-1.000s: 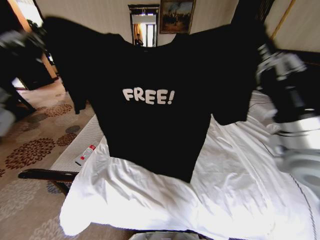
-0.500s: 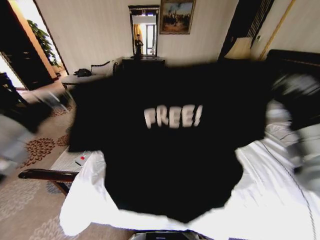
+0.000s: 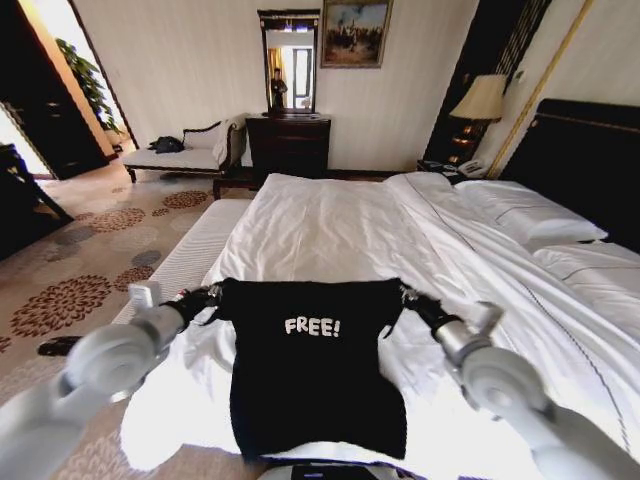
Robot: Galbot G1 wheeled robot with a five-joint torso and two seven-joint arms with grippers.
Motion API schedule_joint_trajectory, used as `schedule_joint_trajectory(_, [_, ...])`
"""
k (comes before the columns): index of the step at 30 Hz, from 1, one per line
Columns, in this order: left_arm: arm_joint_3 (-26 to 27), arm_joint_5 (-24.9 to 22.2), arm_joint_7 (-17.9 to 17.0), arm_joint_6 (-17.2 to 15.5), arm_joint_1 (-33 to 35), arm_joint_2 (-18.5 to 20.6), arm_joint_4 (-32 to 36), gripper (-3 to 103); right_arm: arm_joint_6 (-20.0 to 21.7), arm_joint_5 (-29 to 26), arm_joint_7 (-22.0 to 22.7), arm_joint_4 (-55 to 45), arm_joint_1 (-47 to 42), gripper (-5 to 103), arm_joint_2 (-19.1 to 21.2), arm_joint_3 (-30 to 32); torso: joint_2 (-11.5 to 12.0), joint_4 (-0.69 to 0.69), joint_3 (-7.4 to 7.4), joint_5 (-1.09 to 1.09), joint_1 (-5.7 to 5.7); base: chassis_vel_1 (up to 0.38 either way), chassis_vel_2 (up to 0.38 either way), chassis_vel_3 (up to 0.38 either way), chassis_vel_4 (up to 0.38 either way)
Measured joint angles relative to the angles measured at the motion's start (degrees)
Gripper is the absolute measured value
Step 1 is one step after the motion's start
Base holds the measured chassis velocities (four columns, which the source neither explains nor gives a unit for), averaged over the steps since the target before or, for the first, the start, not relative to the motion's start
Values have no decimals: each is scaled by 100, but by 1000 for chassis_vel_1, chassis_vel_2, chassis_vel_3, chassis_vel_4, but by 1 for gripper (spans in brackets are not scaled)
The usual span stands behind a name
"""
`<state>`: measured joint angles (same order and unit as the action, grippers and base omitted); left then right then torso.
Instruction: Fold the clothes on the bed.
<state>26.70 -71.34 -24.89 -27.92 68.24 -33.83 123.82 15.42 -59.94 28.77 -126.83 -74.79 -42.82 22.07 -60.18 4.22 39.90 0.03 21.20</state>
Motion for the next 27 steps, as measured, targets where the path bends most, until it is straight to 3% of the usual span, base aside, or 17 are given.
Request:
schedule_joint_trajectory(6, [-500, 283, 114, 226, -917, -742, -1063, 1, -356, 298, -176, 1275, 1382, 0, -488, -874, 0, -5, 0, -5, 0, 0, 0, 0, 0])
schedule_joint_trajectory(7, [-500, 283, 114, 226, -917, -742, -1063, 1, -356, 298, -176, 1275, 1382, 0, -488, -874, 0, -5, 0, -5, 0, 0, 0, 0, 0])
schedule_joint_trajectory(11, [-828, 655, 193, 404, -1452, -1458, -1890, 1, -464, 334, -258, 2183, 1997, 0, -821, -1332, 0, -2, 1, -2, 0, 0, 0, 0, 0])
schedule_joint_trajectory(17, [-1334, 919, 244, 492, -2073, -2155, -2810, 1, -559, 363, -428, 3185, 2631, 0, -1315, -1722, 0, -3, 0, -3, 0, 0, 0, 0, 0])
schedule_joint_trajectory(27, [-1777, 1320, 463, 589, -2950, -2726, -4090, 1, -837, 607, -646, 4858, 3692, 0, -2204, -2226, 1, -3, 0, -3, 1, 0, 0, 0, 0])
